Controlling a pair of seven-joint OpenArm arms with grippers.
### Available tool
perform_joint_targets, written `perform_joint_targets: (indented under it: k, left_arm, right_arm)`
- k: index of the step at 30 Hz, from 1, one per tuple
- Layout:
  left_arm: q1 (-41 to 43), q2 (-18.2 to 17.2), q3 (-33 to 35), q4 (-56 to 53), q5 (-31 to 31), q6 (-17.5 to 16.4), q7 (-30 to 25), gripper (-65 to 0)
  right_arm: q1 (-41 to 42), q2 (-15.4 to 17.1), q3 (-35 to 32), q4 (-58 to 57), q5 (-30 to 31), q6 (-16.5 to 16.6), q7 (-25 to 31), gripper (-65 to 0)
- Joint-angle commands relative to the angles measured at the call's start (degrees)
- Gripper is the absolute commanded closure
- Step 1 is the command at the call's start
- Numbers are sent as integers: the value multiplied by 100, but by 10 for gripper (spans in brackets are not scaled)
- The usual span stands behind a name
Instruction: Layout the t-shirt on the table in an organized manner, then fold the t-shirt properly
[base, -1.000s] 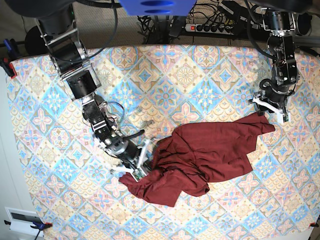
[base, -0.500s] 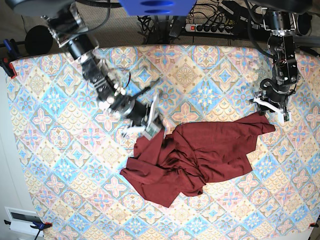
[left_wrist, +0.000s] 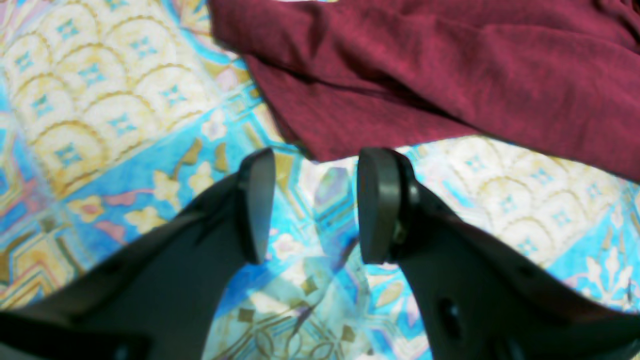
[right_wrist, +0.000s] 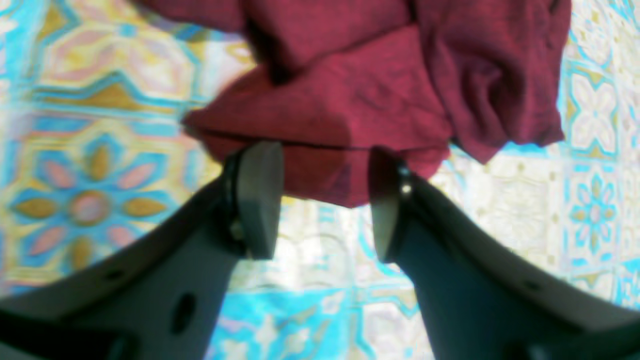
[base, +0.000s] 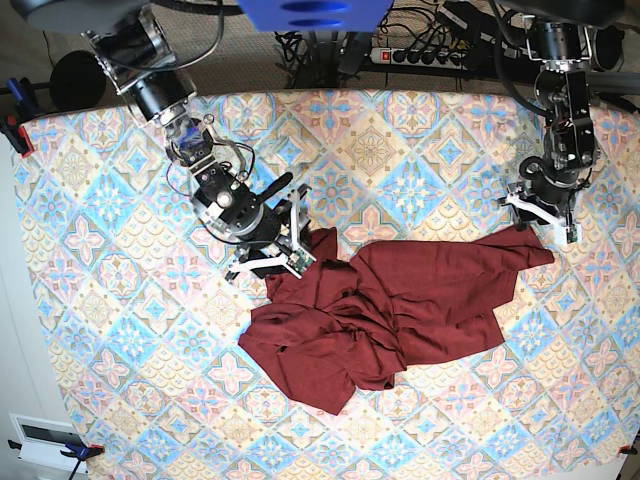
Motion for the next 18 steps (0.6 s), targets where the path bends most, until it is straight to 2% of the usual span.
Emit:
perform_joint_targets:
  k: [1,6,12,15,18]
  left_arm:
    - [-55,-105,-34,102,-28,-14,-106,-270]
    - [-46,-105,-34,102,-28,-14,-106,-270]
    - [-46,-105,-34,102,-28,-14,-106,-270]
    - [-46,-96,-34,102,-28,-14,-106,-270]
    - [-46,-78,-34,102,-28,-14,-106,-270]
  right_arm:
    - [199,20,19,5,-17,-26,77,-273]
    - [779,20,1,-214,-17,-26,86,-273]
    - [1350,11,-16,-847,-8,-26,402,-273]
    - [1640,-42,-25,-1120,-8,-26,481,-273]
    - [1816,-226,1,-1410,-8,-17,666,-274]
